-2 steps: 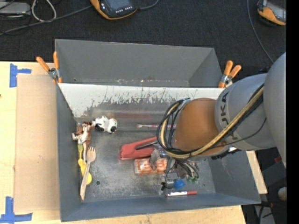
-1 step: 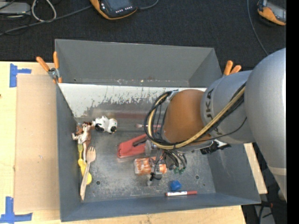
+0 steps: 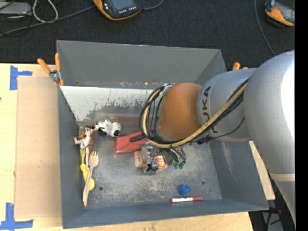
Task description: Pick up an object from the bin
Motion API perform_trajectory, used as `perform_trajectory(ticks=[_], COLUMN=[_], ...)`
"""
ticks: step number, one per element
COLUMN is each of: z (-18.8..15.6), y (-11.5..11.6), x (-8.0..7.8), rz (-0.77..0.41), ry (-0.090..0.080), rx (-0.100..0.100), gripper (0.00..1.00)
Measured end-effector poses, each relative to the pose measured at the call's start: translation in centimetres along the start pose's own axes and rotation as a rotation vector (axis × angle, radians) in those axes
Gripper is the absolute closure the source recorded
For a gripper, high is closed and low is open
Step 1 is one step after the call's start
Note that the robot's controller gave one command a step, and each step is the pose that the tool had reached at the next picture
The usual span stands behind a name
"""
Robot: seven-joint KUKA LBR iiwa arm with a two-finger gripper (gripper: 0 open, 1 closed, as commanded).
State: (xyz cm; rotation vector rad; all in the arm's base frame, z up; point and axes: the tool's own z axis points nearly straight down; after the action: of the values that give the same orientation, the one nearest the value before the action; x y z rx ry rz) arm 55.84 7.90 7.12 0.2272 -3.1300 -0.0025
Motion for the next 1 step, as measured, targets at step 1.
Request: perform_trajectory(ticks=[1], z=[0.0], y=[0.01], x=[0.0], rz=[-0.001], ry=[0.0], rx=[0.0], gripper=[1.0])
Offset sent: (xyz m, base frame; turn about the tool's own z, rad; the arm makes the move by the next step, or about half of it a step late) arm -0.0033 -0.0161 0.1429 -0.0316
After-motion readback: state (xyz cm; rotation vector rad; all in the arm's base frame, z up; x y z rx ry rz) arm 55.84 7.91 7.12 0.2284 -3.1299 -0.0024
